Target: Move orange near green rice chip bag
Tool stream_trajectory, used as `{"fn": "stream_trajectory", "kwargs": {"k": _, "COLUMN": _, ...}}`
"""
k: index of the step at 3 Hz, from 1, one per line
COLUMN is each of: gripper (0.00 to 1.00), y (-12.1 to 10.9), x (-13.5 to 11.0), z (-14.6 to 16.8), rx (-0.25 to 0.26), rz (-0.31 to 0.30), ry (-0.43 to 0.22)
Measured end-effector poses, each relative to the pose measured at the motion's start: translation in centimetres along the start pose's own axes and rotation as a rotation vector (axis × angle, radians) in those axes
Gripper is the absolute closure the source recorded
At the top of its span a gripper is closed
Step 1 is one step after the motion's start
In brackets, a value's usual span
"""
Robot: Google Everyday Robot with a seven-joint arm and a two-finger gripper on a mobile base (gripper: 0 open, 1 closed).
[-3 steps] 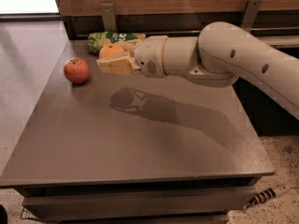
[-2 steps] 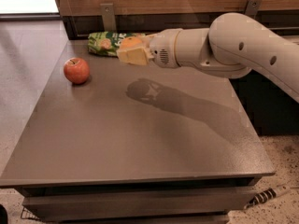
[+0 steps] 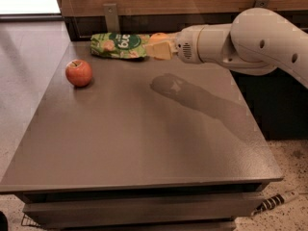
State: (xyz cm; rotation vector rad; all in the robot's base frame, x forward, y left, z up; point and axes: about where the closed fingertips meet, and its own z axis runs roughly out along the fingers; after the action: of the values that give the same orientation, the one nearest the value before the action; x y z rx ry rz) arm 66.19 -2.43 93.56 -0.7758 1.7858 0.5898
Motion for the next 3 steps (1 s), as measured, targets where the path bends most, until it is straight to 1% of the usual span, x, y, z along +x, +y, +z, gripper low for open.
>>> {"fn": "stream_trajectory", "kwargs": {"k": 1, "gripper": 1.0, "y": 0.0, "x": 0.0, "z": 0.0, "rx": 0.0, "rz": 0.0, "ry": 0.0}}
{"fn": "stream_trajectory", "kwargs": {"k": 2, "gripper": 1.0, "y": -1.9, "x": -0.7, "z": 1.5, "rx": 0.014, "rz": 0.004, "ry": -0.007}}
{"fn": "stream_trajectory", "kwargs": {"k": 3, "gripper": 1.0, "y": -6.5, "x": -2.5, "z": 5.3, "rx": 0.061, "rz": 0.003, "ry": -0.009}}
